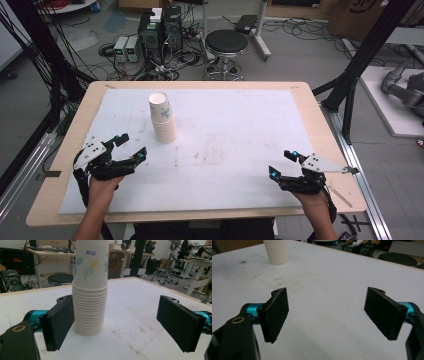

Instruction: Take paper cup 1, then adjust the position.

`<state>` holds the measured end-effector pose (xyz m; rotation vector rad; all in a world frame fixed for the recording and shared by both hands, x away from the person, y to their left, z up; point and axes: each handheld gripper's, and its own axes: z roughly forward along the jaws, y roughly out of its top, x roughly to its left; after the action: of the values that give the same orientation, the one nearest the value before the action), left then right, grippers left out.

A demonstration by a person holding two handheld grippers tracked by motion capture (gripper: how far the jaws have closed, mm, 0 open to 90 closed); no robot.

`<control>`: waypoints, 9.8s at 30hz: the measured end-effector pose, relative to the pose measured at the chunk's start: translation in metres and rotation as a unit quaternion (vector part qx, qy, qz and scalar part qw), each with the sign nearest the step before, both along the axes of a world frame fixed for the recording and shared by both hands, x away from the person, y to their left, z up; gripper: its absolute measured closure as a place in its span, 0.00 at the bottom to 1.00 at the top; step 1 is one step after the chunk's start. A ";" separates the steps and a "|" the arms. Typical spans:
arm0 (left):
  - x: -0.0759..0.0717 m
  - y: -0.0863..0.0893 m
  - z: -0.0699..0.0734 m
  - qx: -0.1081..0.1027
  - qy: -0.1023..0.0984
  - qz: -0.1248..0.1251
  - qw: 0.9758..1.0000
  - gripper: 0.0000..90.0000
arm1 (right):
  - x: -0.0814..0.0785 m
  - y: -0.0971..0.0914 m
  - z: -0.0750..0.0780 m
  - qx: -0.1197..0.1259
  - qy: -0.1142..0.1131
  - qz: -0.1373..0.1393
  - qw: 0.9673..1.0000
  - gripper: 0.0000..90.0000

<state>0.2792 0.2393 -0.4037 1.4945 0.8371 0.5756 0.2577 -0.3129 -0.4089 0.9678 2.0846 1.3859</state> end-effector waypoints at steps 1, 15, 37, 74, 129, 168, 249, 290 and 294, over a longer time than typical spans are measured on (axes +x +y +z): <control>0.002 -0.001 0.002 0.000 0.000 -0.001 1.000 0.16 | 0.000 0.000 0.000 -0.001 -0.001 0.000 1.000 0.23; 0.044 -0.012 0.048 0.015 -0.001 0.002 1.000 0.16 | 0.000 0.000 0.001 0.002 0.002 0.003 1.000 0.23; 0.107 -0.041 0.066 0.064 0.048 0.005 0.997 0.16 | 0.000 -0.002 0.002 0.005 0.001 0.006 1.000 0.23; 0.127 -0.050 0.089 0.076 0.038 -0.017 0.996 0.38 | 0.001 -0.002 0.001 0.007 0.005 0.009 1.000 0.23; 0.038 -0.092 0.078 0.022 0.009 -0.220 0.975 0.40 | 0.011 0.029 0.011 0.006 0.015 0.069 0.998 0.24; 0.027 -0.156 0.043 0.046 0.032 -0.334 0.941 0.40 | 0.035 0.109 0.020 0.009 0.018 0.244 0.970 0.24; 0.020 -0.170 0.043 0.172 0.090 -0.385 0.902 0.20 | 0.034 0.142 0.031 -0.166 0.067 0.339 0.924 0.40; 0.025 -0.163 0.040 0.149 0.111 -0.397 0.899 0.41 | 0.036 0.129 0.044 -0.126 0.081 0.316 0.937 0.24; 0.025 -0.158 0.039 0.136 0.103 -0.392 0.904 0.41 | 0.036 0.120 0.049 -0.095 0.071 0.300 0.947 0.24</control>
<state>0.3041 0.0809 -0.3643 2.0034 0.2491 -0.0811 0.2933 -0.1931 -0.3596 0.3654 2.7056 1.3689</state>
